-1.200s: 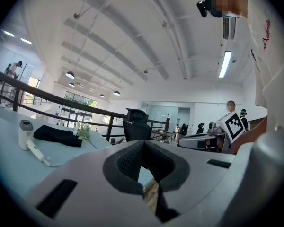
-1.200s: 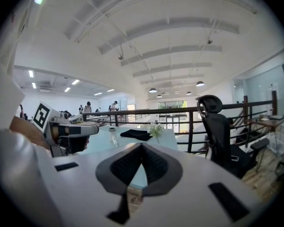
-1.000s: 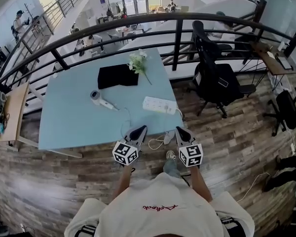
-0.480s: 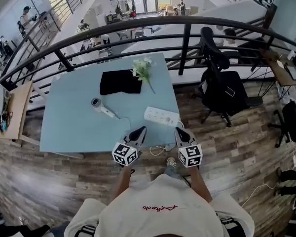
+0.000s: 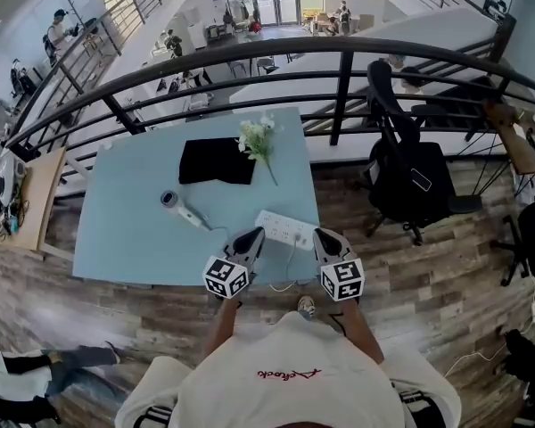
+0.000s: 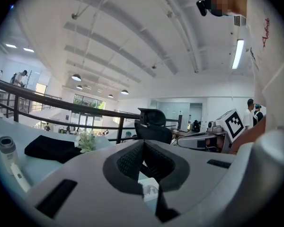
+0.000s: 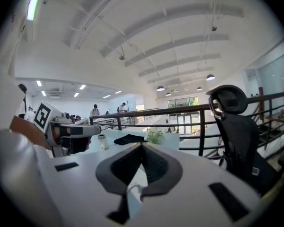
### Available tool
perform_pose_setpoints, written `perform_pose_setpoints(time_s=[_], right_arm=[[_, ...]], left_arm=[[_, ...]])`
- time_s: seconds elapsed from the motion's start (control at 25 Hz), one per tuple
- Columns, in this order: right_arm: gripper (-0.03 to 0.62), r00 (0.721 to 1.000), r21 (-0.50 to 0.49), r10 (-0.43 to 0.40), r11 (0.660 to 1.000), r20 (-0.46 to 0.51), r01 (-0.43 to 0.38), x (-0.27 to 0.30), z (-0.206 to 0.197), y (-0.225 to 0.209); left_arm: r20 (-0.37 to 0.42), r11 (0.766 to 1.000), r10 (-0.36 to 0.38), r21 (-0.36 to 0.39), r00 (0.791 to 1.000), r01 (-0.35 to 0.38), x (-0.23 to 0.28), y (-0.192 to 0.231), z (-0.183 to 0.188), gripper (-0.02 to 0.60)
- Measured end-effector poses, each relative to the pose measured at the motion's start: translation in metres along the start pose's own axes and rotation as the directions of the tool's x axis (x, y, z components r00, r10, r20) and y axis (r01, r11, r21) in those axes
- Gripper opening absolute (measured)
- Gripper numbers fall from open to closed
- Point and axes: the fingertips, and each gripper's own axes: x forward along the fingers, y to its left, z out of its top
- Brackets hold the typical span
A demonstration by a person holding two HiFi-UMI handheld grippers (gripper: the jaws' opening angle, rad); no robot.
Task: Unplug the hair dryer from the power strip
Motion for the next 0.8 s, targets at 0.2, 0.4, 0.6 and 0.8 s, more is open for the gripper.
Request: perform_pose_setpoints(time_s=[0.2,0.4,0.6,0.8], right_arm=[[0.017,0.999,-0.002,0.032,0.999,0.006,-0.032,0.018,0.009,-0.027],[0.017,0.998,-0.002,0.063,0.998,0.006,-0.063,0.031,0.012,-0.048],[0.017,0.997,0.010,0.076,0.997,-0.007,-0.076,0.036,0.007,-0.053],[0.017,0.997,0.032,0.074,0.997,-0.027,-0.074,0.036,-0.006,-0.060]], left_arm=[[0.000,1.000,0.030,0.006,1.000,-0.030,0.028,0.005,0.007,0.008],[0.003,0.998,0.058,0.010,0.998,-0.058,0.049,0.007,0.011,0.008],[-0.021,0.998,0.069,-0.009,0.997,-0.069,0.056,0.005,-0.001,0.008],[-0.041,0.996,0.082,-0.016,0.996,-0.083,0.059,0.010,-0.011,0.008]])
